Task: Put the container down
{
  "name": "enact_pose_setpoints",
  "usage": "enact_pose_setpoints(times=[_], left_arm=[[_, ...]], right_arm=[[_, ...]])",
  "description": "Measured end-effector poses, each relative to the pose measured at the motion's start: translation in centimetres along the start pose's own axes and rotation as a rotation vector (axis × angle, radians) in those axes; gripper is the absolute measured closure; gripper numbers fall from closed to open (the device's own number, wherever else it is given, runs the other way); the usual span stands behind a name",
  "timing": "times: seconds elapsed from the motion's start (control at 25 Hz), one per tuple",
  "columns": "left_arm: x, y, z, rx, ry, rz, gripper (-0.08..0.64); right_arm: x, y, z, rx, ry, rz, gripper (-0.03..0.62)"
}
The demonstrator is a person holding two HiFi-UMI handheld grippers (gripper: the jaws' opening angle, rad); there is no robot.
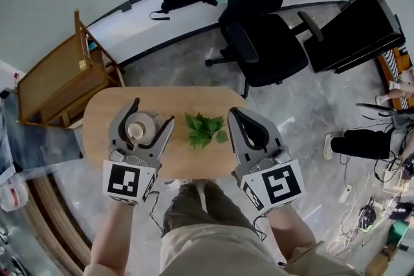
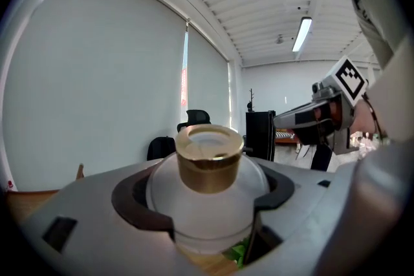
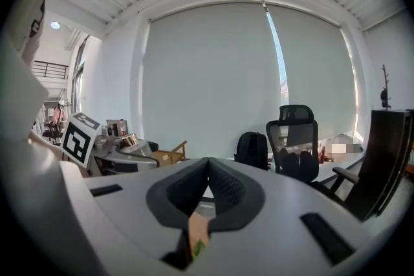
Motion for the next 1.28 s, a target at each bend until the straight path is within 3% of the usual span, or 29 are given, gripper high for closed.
enact_pose_setpoints(times=[0.36, 0.84, 1.28], left_arm=[[6.5, -9.4, -2.2, -0.001, -0.021, -0.052, 0.225], [14.2, -22.7, -2.1, -0.013, -0.097, -0.108, 0.225], [19.2, -35.2, -3.1, -0.064, -0.097, -0.171, 0.225]], right_arm=[[6.0, -5.2, -0.2, 0.069, 0.059, -0.059, 0.597], [11.7, -15.6, -0.8, 0.129, 0.089, -0.182, 0.597], [16.3, -23.8, -1.5, 0.151, 0.124, -0.246, 0.597]])
Point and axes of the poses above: the fingertips, and each gripper's own axes: x forward along the fingers, z to its right, y out of its top, the point moved 1 cm from there along -x, backward along the fingers, and after that the axes turned 3 degrees about -z, right-handed, at the moved point
